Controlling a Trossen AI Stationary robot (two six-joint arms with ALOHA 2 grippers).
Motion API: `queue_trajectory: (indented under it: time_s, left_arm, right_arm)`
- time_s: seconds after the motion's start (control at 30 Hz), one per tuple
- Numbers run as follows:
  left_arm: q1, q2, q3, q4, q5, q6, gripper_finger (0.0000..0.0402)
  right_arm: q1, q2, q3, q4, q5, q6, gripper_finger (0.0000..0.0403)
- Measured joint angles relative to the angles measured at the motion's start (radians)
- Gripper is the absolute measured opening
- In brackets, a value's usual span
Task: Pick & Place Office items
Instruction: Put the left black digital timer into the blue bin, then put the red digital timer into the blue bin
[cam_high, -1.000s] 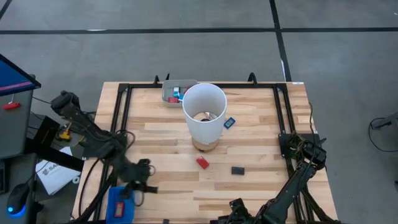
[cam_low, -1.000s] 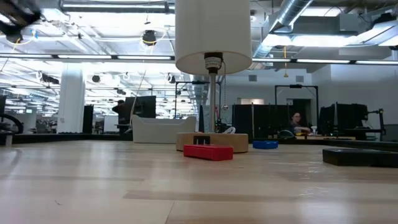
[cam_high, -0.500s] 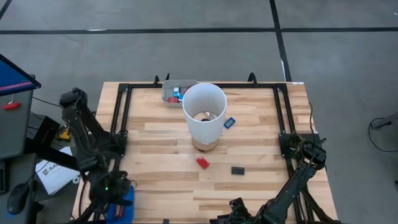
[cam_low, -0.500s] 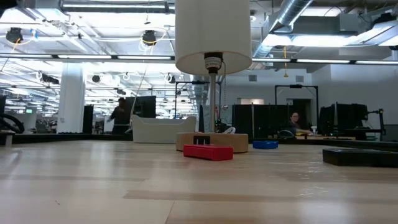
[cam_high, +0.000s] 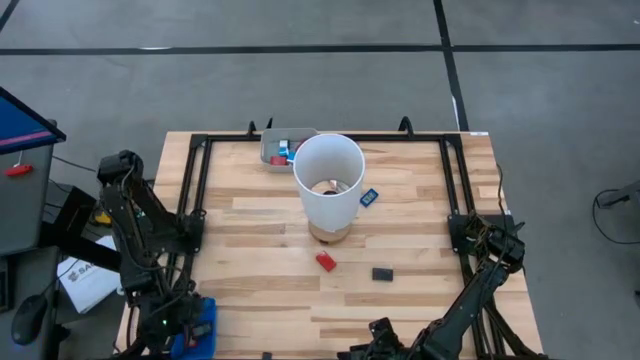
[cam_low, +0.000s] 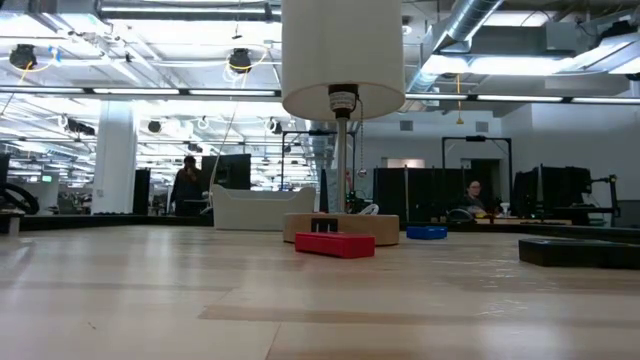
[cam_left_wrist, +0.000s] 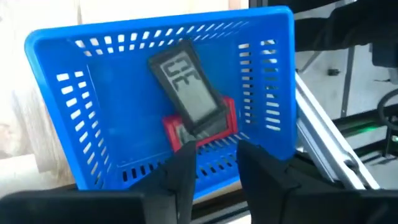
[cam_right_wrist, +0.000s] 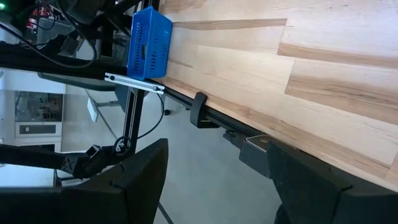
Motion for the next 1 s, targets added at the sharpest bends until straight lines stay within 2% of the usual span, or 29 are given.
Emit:
queue_trajectory:
  time_s: [0.13,0.33,0.6,0.73,0.83,0.93,1.0]
  left_arm:
    - [0.000,0.002,0.000,0.000,-0.017,0.000,0.0122]
    - [0.013,-0.054,0.000,-0.001,-0.172,0.012,0.0140]
    - [0.090,-0.123,0.000,-0.001,-0.342,0.207,0.0177]
    - [0.145,-0.141,0.000,-0.001,-0.422,0.256,0.0192]
    - [0.174,-0.143,0.000,0.000,-0.450,0.272,0.0198]
    - [0.180,-0.143,0.000,0.002,-0.472,0.273,0.0199]
    - [0.180,-0.143,0.000,0.008,-0.482,0.275,0.0198]
  right_arm:
    - [0.000,0.000,0.000,0.000,0.000,0.000,0.0264]
    - [-0.010,0.000,0.000,-0.001,0.001,0.000,0.0264]
    - [-0.073,0.000,0.000,-0.040,0.004,-0.067,0.0264]
    - [-0.150,0.000,0.000,-0.074,0.002,-0.216,0.0264]
    - [-0.223,0.000,0.000,-0.025,-0.015,-0.443,0.0264]
    - [-0.292,0.000,0.000,0.001,-0.060,-0.652,0.0264]
    - [-0.332,0.000,0.000,-0.049,-0.119,-0.690,0.0264]
